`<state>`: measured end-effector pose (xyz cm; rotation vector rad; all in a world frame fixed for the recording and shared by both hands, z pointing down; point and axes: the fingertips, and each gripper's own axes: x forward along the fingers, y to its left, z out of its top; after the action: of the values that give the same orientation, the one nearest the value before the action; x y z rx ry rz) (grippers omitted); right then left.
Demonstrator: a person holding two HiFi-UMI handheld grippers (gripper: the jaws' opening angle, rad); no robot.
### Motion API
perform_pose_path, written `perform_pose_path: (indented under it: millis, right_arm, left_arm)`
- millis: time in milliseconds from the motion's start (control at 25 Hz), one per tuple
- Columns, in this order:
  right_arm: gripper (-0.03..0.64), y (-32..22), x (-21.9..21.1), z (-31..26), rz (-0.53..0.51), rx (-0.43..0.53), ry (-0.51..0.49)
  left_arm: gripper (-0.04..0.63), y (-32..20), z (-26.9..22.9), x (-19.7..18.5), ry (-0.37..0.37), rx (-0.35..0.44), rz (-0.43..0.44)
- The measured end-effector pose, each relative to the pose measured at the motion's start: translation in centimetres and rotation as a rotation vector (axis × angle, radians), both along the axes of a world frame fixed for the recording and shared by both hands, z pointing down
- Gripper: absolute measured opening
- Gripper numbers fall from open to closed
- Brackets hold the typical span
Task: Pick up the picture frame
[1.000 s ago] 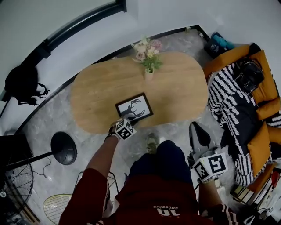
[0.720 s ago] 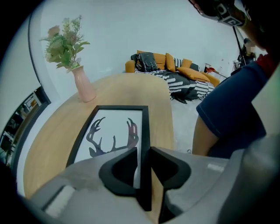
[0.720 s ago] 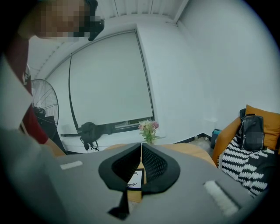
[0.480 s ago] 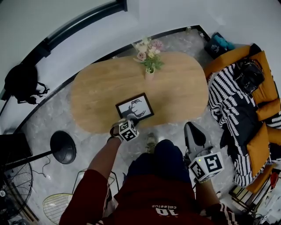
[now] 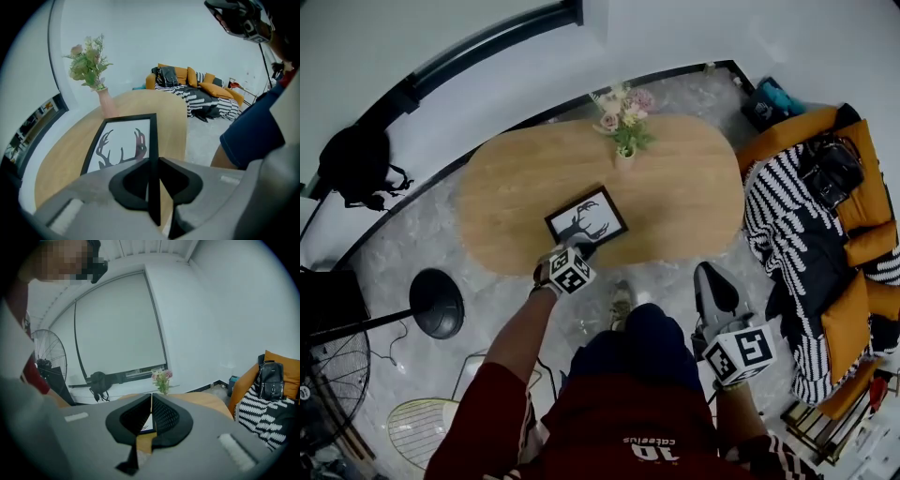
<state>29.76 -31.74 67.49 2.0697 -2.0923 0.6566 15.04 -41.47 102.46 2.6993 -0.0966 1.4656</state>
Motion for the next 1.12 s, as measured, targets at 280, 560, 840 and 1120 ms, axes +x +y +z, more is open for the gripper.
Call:
perform_pose_path:
  millis: [280,560,840,1120]
  right_arm:
    - [-0.005,-0.1,-1.6,-4.8,-0.059,-0.005,0.000]
    - [-0.006,-0.1,-3.0,-10.3,-0.105,-0.005,-0.013]
    - [-0.008,-0.8,-4.9,-14.7,-0.135,0.042,-0.012]
    - [-0.008,0.4,-8.5,-18.7,-0.169,0.098,0.029]
  left_arm:
    - [0.067,-0.1,-7.6,-1.6,0.011,0.041,-0.036]
    - [0.067,0.6,-16.9,-3.4,0.065,0.076,-0.095]
    - [0.069,1.0,-25.8,-5.7,0.199,0.119,-0.194]
    - [0.069,1.5,-36.0,-9.6,0.365,0.180,-0.316]
